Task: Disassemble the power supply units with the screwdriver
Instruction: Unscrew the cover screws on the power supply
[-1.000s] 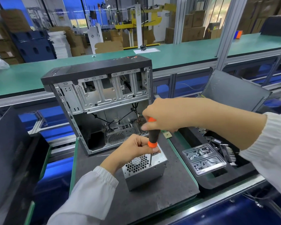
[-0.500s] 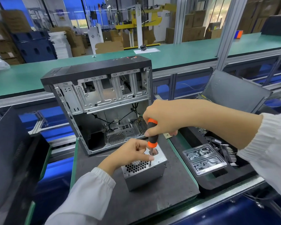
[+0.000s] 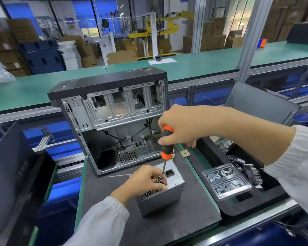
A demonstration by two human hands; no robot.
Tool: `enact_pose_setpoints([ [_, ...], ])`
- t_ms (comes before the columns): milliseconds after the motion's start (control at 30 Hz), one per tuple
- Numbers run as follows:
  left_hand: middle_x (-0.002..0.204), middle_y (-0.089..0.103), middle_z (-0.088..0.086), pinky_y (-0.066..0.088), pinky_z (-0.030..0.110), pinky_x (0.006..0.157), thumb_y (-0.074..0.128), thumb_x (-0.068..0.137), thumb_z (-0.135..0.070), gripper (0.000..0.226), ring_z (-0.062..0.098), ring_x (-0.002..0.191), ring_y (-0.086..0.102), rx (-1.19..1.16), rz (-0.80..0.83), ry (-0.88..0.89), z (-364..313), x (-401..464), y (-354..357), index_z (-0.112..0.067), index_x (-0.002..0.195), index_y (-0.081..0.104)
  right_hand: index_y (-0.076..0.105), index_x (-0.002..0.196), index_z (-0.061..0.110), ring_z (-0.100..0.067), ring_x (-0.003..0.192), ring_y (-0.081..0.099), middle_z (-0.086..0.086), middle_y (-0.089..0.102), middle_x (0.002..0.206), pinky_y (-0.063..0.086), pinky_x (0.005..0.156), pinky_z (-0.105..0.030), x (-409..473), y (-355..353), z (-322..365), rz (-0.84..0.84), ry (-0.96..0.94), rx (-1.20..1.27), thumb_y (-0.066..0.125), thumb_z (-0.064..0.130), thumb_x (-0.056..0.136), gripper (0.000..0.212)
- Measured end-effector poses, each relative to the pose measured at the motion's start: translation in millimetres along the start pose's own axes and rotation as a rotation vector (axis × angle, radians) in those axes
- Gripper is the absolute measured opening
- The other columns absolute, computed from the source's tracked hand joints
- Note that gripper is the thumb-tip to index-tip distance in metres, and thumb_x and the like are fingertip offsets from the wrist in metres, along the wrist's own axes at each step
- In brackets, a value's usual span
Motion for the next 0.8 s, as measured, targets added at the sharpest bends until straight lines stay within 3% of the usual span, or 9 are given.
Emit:
enact_pose_setpoints([
  [200, 0.05, 0.032, -0.008, 0.025, 0.03, 0.059, 0.077, 0.081, -0.029, 0.009, 0.009, 0.05, 0.028, 0.138, 0.013, 0.007, -3.1, -1.8, 0.8, -0.023, 0.081, 0.07, 0.054, 0.094, 0.007, -0.014, 0.045, 0.066, -0.009, 0.069, 0.059, 0.051, 0.053, -0.024, 0.3, 4.4, 0.1, 0.039, 0.004, -0.031, 0.049, 0.046, 0.093, 0.04],
  [333, 0.043, 0.035, -0.012, 0.026, 0.028, 0.057, 0.075, 0.082, -0.029, 0.014, 0.007, 0.049, 0.032, 0.187, 0.023, -0.016, -6.1, 0.0, 2.0, -0.029, 0.074, 0.064, 0.049, 0.084, 0.01, -0.014, 0.044, 0.066, -0.005, 0.065, 0.05, 0.048, 0.048, -0.02, -1.1, 6.2, 0.7, 0.08, 0.01, -0.034, 0.049, 0.043, 0.093, 0.034],
  [467, 0.047, 0.041, -0.015, 0.028, 0.025, 0.055, 0.07, 0.083, -0.03, 0.009, 0.005, 0.053, 0.038, 0.283, -0.006, -0.004, -8.0, -1.4, 4.0, -0.028, 0.078, 0.063, 0.053, 0.085, 0.009, -0.015, 0.043, 0.065, -0.003, 0.063, 0.046, 0.043, 0.043, -0.017, -2.2, 9.7, -0.8, 0.102, 0.025, -0.054, 0.051, 0.038, 0.091, 0.03],
  [600, 0.055, 0.044, -0.014, 0.027, 0.021, 0.055, 0.063, 0.086, -0.035, 0.015, 0.001, 0.059, 0.043, 0.469, -0.023, 0.035, -11.7, -1.7, 8.5, -0.033, 0.079, 0.05, 0.057, 0.088, 0.007, -0.016, 0.043, 0.065, 0.0, 0.06, 0.042, 0.046, 0.044, -0.018, -1.2, 11.6, -2.4, 0.109, 0.039, -0.039, 0.052, 0.037, 0.089, 0.03],
  [800, 0.061, 0.043, -0.012, 0.029, 0.027, 0.06, 0.058, 0.087, -0.037, 0.016, 0.01, 0.064, 0.042, 0.603, -0.023, 0.076, -13.9, 0.9, 9.3, -0.029, 0.081, 0.045, 0.052, 0.08, 0.011, -0.016, 0.042, 0.065, -0.003, 0.062, 0.045, 0.044, 0.042, -0.018, 2.2, 12.7, -1.3, 0.084, 0.021, -0.027, 0.053, 0.037, 0.088, 0.027],
])
Point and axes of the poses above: each hand's wrist, its own x-axis towards the middle knuckle, its own y-axis out of the palm, z = x × y, the point moved 5 cm from there along x, towards the middle knuckle
